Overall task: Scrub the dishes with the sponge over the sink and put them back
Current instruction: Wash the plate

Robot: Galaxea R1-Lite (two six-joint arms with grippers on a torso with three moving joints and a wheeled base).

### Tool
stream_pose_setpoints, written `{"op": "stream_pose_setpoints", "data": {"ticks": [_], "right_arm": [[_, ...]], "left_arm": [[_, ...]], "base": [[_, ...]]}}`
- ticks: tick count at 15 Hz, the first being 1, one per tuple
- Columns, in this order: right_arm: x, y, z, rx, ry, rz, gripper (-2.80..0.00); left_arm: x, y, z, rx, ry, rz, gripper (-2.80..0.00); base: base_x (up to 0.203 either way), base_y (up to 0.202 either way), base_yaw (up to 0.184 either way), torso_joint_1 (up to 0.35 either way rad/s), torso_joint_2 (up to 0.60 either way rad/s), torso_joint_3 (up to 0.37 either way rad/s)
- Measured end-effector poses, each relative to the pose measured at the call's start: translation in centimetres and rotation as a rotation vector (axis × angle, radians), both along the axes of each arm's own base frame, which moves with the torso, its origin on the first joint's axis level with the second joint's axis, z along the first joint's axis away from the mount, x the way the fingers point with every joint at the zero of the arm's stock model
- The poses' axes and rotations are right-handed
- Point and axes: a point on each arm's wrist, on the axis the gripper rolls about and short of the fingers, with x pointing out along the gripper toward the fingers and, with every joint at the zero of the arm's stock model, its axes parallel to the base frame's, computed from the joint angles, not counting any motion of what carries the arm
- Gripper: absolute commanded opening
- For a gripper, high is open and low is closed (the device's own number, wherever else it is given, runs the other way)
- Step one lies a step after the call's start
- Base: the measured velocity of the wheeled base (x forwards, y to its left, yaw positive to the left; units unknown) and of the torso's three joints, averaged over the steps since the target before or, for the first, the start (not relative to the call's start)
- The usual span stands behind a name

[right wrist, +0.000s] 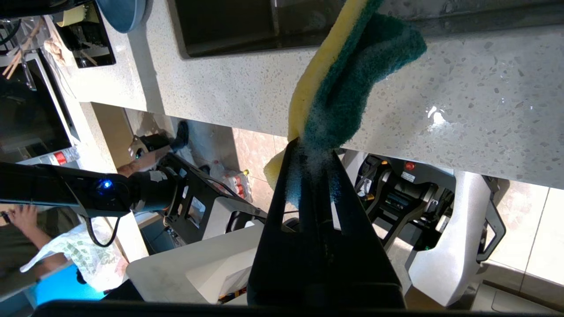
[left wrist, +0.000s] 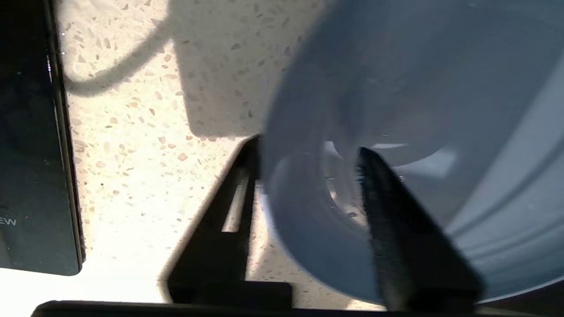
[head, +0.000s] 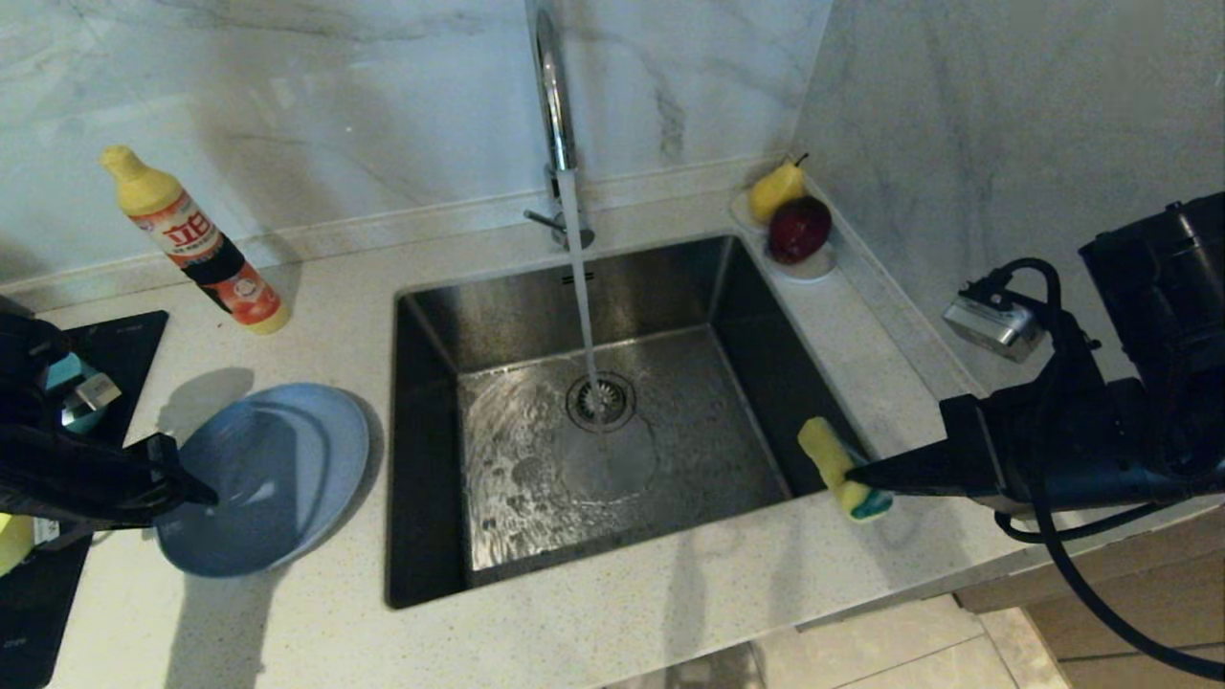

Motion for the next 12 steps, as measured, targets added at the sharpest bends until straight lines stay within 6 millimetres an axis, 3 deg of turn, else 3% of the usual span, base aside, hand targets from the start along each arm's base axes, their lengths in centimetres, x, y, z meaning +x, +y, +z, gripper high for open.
{"op": "stream_pose_setpoints", "data": {"ticks": [8,12], "right_arm": [[-0.1,-0.1,0.1,0.003,0.0,-0.003,-2.8],[-0.2,-0.1,0.3,0.007,-0.007,-0.002,-2.8]], "left_arm": [[0.0,0.1,0.3,-0.003,-0.012,0.005,-2.8],[-0.7,-0.1,2.8,-0.038,-0.107,0.054,-2.8]], "base": [[0.0,0.0,0.0,0.0,0.0,0.0],[0.0,0.0,0.0,0.0,0.0,0.0]]}}
